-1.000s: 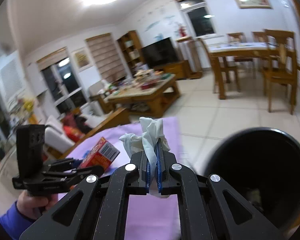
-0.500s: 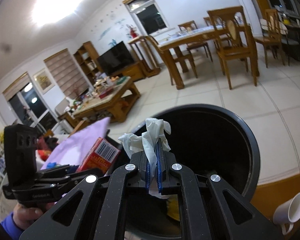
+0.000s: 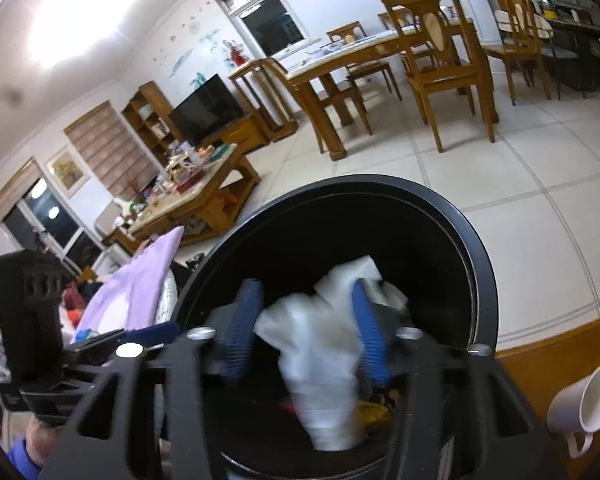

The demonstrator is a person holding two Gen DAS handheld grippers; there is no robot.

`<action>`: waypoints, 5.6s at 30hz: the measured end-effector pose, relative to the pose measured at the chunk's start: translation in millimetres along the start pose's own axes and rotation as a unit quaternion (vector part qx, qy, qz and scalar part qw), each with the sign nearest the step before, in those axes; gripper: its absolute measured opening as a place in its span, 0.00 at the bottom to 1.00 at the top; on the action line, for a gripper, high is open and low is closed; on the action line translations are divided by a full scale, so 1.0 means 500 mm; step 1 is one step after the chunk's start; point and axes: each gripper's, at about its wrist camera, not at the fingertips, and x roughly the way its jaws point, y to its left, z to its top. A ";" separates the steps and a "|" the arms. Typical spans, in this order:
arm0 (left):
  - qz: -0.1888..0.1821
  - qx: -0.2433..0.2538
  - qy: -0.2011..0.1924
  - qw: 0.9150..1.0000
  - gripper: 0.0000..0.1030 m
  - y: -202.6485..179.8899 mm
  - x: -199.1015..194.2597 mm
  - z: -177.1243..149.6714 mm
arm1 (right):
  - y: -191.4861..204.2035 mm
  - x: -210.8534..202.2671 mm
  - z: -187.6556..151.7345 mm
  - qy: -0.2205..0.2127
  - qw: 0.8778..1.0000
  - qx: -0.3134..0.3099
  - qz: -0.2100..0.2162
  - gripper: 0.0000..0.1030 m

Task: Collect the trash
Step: 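Carry the milk box and tissue into the bin and open both grippers, then grasp the blue packet with the left gripper while the right gripper grasps the green gum pack, then carry the blue packet and gum pack into the bin and open both grippers, then move both open grippers back over the table toward the remaining items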

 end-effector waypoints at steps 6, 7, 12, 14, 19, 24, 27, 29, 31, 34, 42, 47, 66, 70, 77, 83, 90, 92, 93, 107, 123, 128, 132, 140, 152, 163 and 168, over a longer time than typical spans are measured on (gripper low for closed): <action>0.000 -0.015 -0.018 1.000 0.76 0.020 -0.054 -0.011 | 0.062 -0.004 -0.009 0.000 1.000 -0.015 0.000 0.52; 0.001 -0.018 -0.025 1.000 0.76 0.032 -0.076 -0.018 | 0.073 -0.003 -0.010 0.001 1.000 -0.019 0.000 0.52; 0.020 -0.040 -0.050 0.998 0.76 0.096 -0.149 -0.045 | 0.176 0.021 -0.013 0.009 0.999 -0.052 0.012 0.52; 0.033 -0.059 -0.063 0.996 0.76 0.140 -0.190 -0.061 | 0.218 0.033 -0.015 0.013 0.998 -0.066 0.018 0.52; 0.075 -0.108 -0.093 0.987 0.77 0.267 -0.297 -0.112 | 0.364 0.079 -0.032 0.031 0.992 -0.113 0.044 0.59; 0.139 -0.122 -0.097 0.978 0.77 0.402 -0.398 -0.171 | 0.528 0.141 -0.074 0.065 0.980 -0.171 0.079 0.59; 0.191 -0.078 -0.071 0.976 0.80 0.464 -0.427 -0.196 | 0.623 0.170 -0.101 0.085 0.969 -0.208 0.097 0.74; 0.213 -0.038 -0.058 0.974 0.82 0.490 -0.435 -0.203 | 0.696 0.193 -0.125 0.102 0.958 -0.241 0.117 0.80; 0.242 0.019 -0.038 0.969 0.82 0.511 -0.433 -0.211 | 0.764 0.216 -0.153 0.122 0.944 -0.278 0.131 0.91; 0.273 0.071 -0.015 0.959 0.82 0.547 -0.433 -0.217 | 0.866 0.259 -0.199 0.146 0.917 -0.346 0.132 0.95; 0.255 0.115 -0.004 0.960 0.82 0.607 -0.439 -0.234 | 0.969 0.369 -0.303 0.194 0.869 -0.443 0.105 0.95; 0.245 0.161 0.010 0.956 0.82 0.602 -0.421 -0.245 | 0.995 0.443 -0.337 0.219 0.859 -0.456 0.075 0.79; 0.136 0.083 0.036 0.987 0.61 0.645 -0.337 -0.180 | 0.874 0.321 -0.224 0.174 0.918 -0.326 0.143 0.79; 0.150 0.034 0.020 0.988 0.52 0.651 -0.347 -0.184 | 0.856 0.293 -0.221 0.166 0.924 -0.312 0.148 0.79; 0.151 -0.035 -0.048 0.987 0.51 0.637 -0.404 -0.196 | 0.825 0.248 -0.211 0.150 0.931 -0.294 0.156 0.79; 0.137 -0.045 -0.112 0.983 0.51 0.554 -0.463 -0.178 | 0.768 0.195 -0.185 0.124 0.942 -0.265 0.163 0.79; 0.102 -0.028 -0.126 0.986 0.52 0.426 -0.445 -0.122 | 0.649 0.117 -0.128 0.084 0.958 -0.225 0.155 0.79; 0.092 -0.016 -0.125 0.988 0.52 0.379 -0.418 -0.102 | 0.605 0.095 -0.112 0.074 0.964 -0.210 0.147 0.79; 0.085 -0.014 -0.123 0.989 0.52 0.359 -0.404 -0.092 | 0.587 0.088 -0.106 0.070 0.966 -0.203 0.143 0.79; -0.011 -0.013 -0.067 0.998 0.52 0.110 -0.136 -0.005 | 0.220 -0.038 -0.002 -0.054 0.998 -0.022 0.018 0.79; 0.008 0.013 -0.028 0.999 0.52 0.029 -0.007 -0.009 | 0.053 0.002 0.000 -0.050 0.997 0.029 0.047 0.79; 0.012 0.013 -0.022 1.000 0.52 0.027 0.008 -0.004 | 0.055 0.029 -0.007 -0.038 0.998 0.022 0.044 0.79; 0.012 0.017 -0.014 1.000 0.52 0.024 0.018 -0.007 | 0.048 0.047 -0.008 -0.032 0.998 0.029 0.037 0.79; 0.012 0.018 -0.007 1.000 0.54 0.022 0.019 -0.010 | 0.047 0.059 -0.009 -0.023 0.999 0.037 0.029 0.79; 0.016 0.023 -0.026 0.999 0.64 0.027 -0.060 -0.049 | 0.086 0.068 -0.017 -0.016 1.000 0.023 0.010 0.81; 0.050 -0.047 -0.079 0.994 0.64 0.160 -0.255 -0.170 | 0.233 0.061 -0.039 -0.007 0.999 -0.049 0.006 0.82; 0.109 -0.105 -0.111 0.982 0.64 0.273 -0.375 -0.256 | 0.362 0.086 -0.072 0.026 0.993 -0.098 0.053 0.82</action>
